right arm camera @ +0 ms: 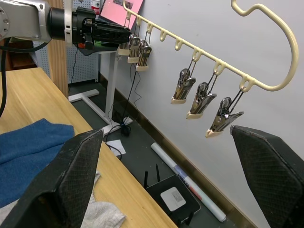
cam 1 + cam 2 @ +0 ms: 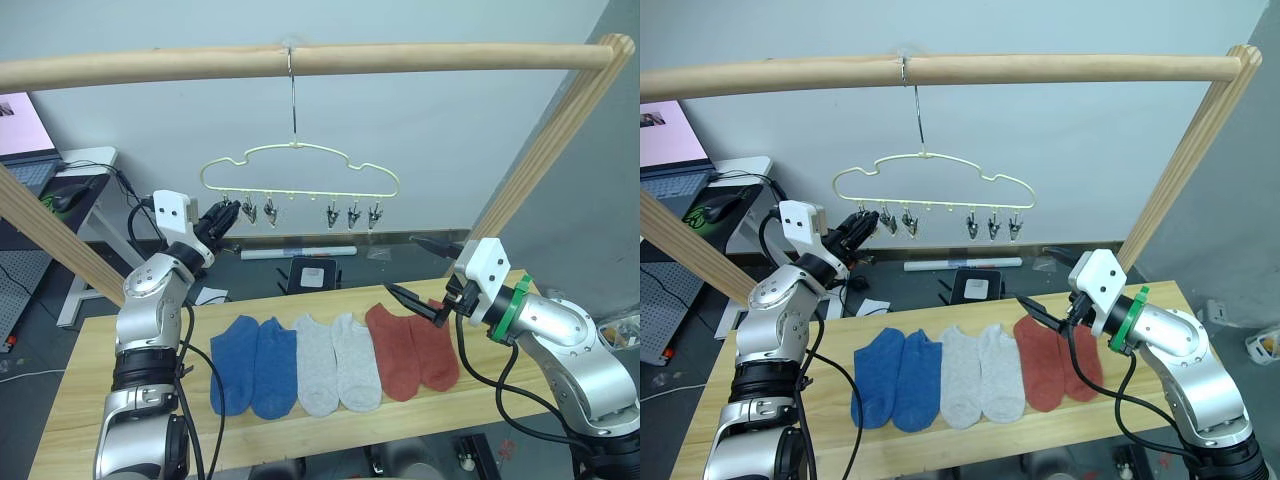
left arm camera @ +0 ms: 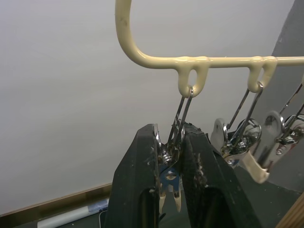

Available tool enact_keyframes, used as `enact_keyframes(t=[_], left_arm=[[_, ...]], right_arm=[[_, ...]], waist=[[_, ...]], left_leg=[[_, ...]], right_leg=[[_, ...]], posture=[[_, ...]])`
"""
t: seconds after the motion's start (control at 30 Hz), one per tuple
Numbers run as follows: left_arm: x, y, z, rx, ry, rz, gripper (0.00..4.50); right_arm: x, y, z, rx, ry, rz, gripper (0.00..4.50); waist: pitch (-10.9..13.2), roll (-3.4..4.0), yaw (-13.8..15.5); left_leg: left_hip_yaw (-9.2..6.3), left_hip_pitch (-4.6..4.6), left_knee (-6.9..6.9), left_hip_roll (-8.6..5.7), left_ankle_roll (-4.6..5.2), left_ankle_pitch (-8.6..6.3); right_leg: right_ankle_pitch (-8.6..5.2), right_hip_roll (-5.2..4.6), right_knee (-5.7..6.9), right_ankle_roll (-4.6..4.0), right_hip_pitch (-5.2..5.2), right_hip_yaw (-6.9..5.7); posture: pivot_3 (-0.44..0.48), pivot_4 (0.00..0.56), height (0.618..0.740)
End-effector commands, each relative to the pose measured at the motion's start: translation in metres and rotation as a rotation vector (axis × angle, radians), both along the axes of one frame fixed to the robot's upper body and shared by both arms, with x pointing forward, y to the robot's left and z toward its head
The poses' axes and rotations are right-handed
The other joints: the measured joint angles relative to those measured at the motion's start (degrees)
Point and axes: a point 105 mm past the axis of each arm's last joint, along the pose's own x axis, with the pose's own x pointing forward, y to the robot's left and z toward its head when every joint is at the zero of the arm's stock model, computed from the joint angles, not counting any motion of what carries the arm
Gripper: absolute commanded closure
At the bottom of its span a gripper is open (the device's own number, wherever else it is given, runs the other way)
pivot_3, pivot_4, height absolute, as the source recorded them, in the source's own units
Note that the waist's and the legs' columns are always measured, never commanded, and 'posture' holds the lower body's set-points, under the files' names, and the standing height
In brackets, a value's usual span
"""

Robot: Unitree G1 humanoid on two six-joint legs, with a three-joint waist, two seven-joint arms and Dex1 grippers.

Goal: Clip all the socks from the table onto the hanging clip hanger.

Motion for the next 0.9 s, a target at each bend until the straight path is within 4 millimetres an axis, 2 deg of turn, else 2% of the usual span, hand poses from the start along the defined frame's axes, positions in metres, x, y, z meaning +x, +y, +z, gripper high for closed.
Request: enact_keyframes(t=[0.03, 0.47, 0.9], left_arm=[[-0.004, -0.006, 0.019, 0.023, -0.065, -0.037, 4.19], [-0.014, -0.008, 0.022, -0.039, -0.006, -0.131, 4.19], [-0.023, -0.006, 0.03, -0.059, 0.015, -0.188, 4.19]], right_arm=[[-0.005, 0.004, 0.01, 0.01, -0.055, 0.015, 0.0], [-0.007, 0.01, 0.006, 0.028, -0.044, -0.004, 0.0], [-0.009, 0.012, 0.0, 0.036, -0.029, -0.031, 0.0]], waist=[[0.0, 0.0, 0.0], [0.2, -0.02, -0.1], [0.5, 0.0, -1.5]], left_leg=[[0.0, 0.0, 0.0, 0.0, 0.0, 0.0], [0.01, 0.0, 0.0, 0.0, 0.0, 0.0], [-0.02, -0.01, 0.0, 0.01, 0.0, 0.0]], right_leg=[[0.0, 0.0, 0.0, 0.0, 0.0, 0.0], [0.0, 0.0, 0.01, 0.0, -0.02, 0.0], [-0.01, -0.01, 0.01, 0.02, -0.02, 0.05]], posture=[[-0.181, 0.16, 0.74], [-0.197, 0.172, 0.74], [-0.221, 0.184, 0.74]])
